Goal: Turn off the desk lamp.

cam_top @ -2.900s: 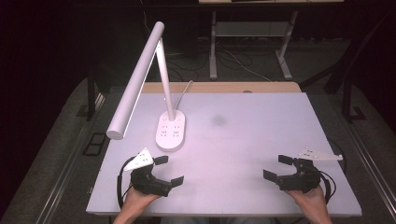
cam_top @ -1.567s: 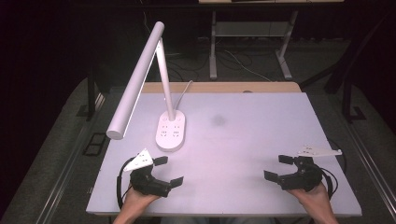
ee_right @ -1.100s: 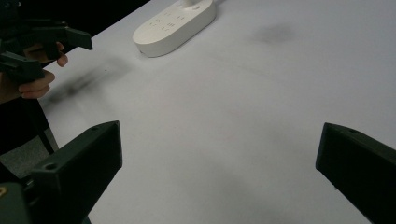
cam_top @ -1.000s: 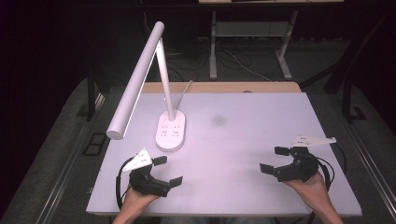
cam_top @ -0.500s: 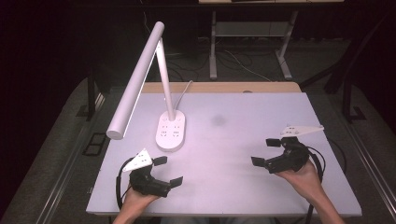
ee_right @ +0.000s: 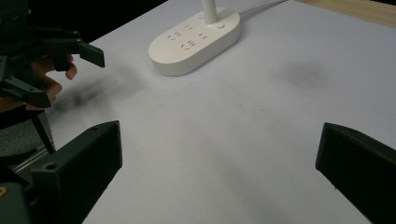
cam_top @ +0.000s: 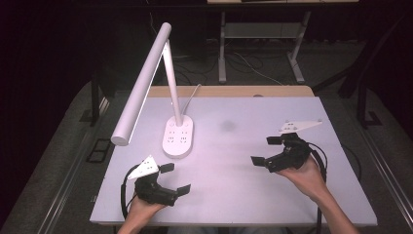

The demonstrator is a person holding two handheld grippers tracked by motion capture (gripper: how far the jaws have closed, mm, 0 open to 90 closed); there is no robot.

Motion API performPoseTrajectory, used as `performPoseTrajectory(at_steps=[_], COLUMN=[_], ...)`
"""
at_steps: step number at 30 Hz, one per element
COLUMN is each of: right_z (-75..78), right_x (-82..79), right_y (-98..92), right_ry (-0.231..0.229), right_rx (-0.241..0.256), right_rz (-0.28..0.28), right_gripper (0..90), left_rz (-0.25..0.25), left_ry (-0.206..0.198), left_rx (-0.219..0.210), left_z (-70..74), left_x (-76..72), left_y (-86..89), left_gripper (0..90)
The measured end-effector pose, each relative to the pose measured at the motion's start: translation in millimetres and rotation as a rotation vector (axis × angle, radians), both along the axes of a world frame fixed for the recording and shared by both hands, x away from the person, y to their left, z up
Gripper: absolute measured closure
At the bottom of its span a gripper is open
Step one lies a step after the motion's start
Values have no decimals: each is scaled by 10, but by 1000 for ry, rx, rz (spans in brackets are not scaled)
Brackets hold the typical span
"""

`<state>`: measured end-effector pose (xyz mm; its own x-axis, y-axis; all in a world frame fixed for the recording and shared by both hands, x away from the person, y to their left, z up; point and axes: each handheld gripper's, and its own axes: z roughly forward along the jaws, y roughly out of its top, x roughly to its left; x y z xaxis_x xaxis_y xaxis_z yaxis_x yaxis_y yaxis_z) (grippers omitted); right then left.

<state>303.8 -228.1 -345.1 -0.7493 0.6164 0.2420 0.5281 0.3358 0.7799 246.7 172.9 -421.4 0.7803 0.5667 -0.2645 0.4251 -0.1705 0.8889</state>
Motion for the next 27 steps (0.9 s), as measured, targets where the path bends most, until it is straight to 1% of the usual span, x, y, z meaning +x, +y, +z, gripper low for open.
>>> performPoseTrajectory(at_steps=[11, 18, 19, 27], right_z=[115, 141, 144, 141], right_x=[188, 298, 311, 429], right_y=[215, 345, 366, 493], right_ry=[-9, -14, -6, -6], right_rx=[-20, -31, -34, -47], right_rz=[20, 42, 43, 61], right_gripper=[5, 5, 5, 5], left_rz=[-1, -3, -3, -4], left_ry=[0, 3, 4, 6], left_rx=[-2, 2, 3, 1], left_z=[0, -3, -3, -4], left_x=[4, 10, 10, 12], left_y=[6, 7, 7, 9], left_gripper=[0, 0, 0, 0])
